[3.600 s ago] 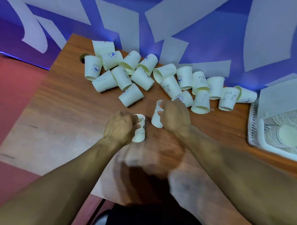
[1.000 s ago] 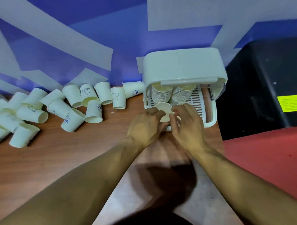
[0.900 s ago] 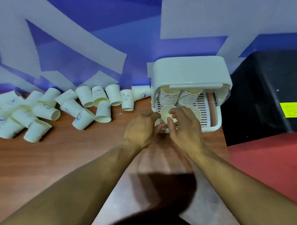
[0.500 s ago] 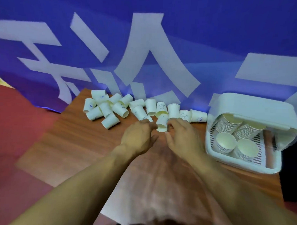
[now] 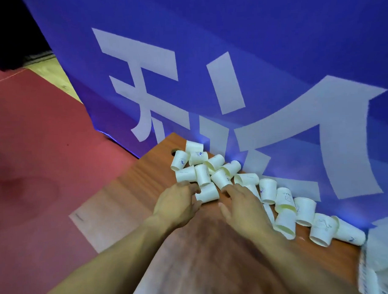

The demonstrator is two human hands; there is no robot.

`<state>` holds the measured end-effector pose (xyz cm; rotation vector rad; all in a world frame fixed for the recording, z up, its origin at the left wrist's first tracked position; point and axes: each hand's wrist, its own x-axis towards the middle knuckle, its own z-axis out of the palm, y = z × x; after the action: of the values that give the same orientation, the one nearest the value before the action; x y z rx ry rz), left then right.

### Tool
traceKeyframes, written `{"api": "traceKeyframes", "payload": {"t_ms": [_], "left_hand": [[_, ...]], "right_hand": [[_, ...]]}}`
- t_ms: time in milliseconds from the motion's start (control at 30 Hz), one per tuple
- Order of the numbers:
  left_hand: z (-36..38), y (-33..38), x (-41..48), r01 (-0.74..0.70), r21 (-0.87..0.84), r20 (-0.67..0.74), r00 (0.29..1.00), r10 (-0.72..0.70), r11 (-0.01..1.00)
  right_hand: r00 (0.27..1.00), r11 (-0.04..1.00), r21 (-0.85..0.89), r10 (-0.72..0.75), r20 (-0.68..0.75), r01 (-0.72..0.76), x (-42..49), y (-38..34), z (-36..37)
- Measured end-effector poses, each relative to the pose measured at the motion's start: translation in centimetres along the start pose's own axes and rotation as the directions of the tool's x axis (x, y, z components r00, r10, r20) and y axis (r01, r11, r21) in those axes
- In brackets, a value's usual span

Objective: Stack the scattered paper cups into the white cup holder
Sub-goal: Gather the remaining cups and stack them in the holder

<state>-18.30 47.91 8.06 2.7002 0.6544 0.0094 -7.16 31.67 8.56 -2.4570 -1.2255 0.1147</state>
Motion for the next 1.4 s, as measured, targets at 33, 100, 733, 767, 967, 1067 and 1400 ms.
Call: {"api": "traceKeyframes", "payload": {"t_ms": [33, 100, 733, 767, 967, 1067, 1400], "left_hand": [[0.2, -1.5, 1.1, 0.007, -0.012, 0.022, 1.0, -0.007, 1.0], [0.8, -4.4, 3.6, 0.009, -0.04, 0.057, 0.998, -0.007, 0.999], [8.3, -13.9, 20.0, -0.01, -0.243, 0.313, 0.946, 0.088, 0.97], [8.4, -14.1, 20.2, -0.024, -0.258, 0.322, 0.94, 0.109, 0.966], [9.9, -15.2, 20.7, -0.073, -0.271, 0.34, 0.925, 0.167, 0.96], [10.4, -15.2, 20.6, -0.103, -0.274, 0.352, 0.915, 0.199, 0.956], [9.9, -14.4, 20.2, -0.103, -0.265, 0.381, 0.902, 0.202, 0.959]], "right_hand": [[1.0, 1.0, -0.004, 0.008, 0.022, -0.008, 1.7, -0.5, 1.0], [0.997, 0.999, -0.029, 0.019, 0.069, -0.017, 5.1, -1.3, 3.0], [0.877, 0.955, -0.195, 0.286, 0.387, -0.225, 21.9, 1.1, 13.8], [0.865, 0.954, -0.211, 0.284, 0.413, -0.213, 22.1, 1.2, 14.2], [0.82, 0.923, -0.35, 0.32, 0.475, -0.157, 23.0, 1.8, 15.8], [0.815, 0.911, -0.365, 0.356, 0.457, -0.193, 23.1, 2.0, 15.8], [0.857, 0.905, -0.258, 0.409, 0.312, -0.338, 21.6, 1.6, 12.4]]}}
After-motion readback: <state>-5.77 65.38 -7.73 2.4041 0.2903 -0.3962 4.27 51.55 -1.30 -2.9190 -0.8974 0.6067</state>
